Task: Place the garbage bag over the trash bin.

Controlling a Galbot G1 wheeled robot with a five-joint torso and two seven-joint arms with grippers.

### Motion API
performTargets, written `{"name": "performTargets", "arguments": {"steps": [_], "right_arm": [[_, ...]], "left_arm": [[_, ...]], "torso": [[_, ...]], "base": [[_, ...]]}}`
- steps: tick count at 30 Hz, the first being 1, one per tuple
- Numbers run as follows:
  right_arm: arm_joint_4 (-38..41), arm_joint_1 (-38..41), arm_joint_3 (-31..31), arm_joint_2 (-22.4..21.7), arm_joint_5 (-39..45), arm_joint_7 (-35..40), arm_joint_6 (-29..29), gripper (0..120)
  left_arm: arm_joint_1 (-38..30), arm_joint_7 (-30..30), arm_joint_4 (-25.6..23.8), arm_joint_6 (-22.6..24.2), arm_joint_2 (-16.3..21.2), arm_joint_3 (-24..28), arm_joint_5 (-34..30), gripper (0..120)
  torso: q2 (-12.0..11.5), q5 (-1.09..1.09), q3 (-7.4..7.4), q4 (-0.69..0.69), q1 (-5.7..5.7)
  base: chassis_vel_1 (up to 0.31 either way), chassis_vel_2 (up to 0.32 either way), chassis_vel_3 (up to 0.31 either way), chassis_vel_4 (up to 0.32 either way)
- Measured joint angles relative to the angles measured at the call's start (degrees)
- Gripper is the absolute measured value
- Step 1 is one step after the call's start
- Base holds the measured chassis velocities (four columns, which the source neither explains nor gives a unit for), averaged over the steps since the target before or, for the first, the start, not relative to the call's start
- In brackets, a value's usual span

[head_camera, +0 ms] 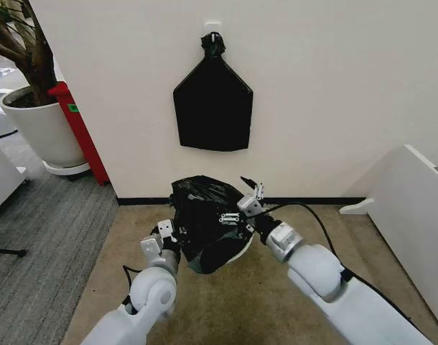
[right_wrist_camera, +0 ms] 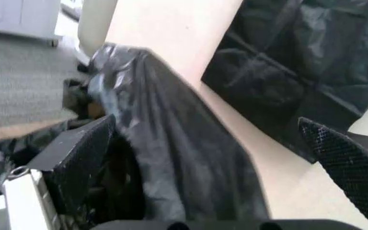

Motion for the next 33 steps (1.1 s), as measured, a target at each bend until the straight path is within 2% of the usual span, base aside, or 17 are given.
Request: {"name": "performTargets", "arguments": {"steps": [11, 20, 33], "right_arm": [[-2.80, 2.71, -2.84, 1.21, -7.90, -0.89, 0.09, 100], [-5.82, 7.70, -3.01, 1.53, -6.37, -0.83, 0.10, 100], [-11.97, 12.47, -2.66, -1.35, -1.86, -1.20, 0.91, 100]], "left_arm": [[0.15, 0.16, 0.33, 0.16, -0.62, 0.94, 0.73, 1], [2.07, 0.82, -1.73, 0.26, 0.94, 1.02, 1.34, 1], [4.96, 1.20, -6.98, 1.02, 1.17, 0.93, 2.52, 1]], "torso": [[0.00, 0.00, 0.00, -0.01, 0.00], [0.00, 0.00, 0.00, 0.00, 0.00], [0.00, 0.00, 0.00, 0.00, 0.00]], "base": [[0.000, 0.000, 0.000, 0.000], [0.000, 0.000, 0.000, 0.000], [0.000, 0.000, 0.000, 0.000]]}}
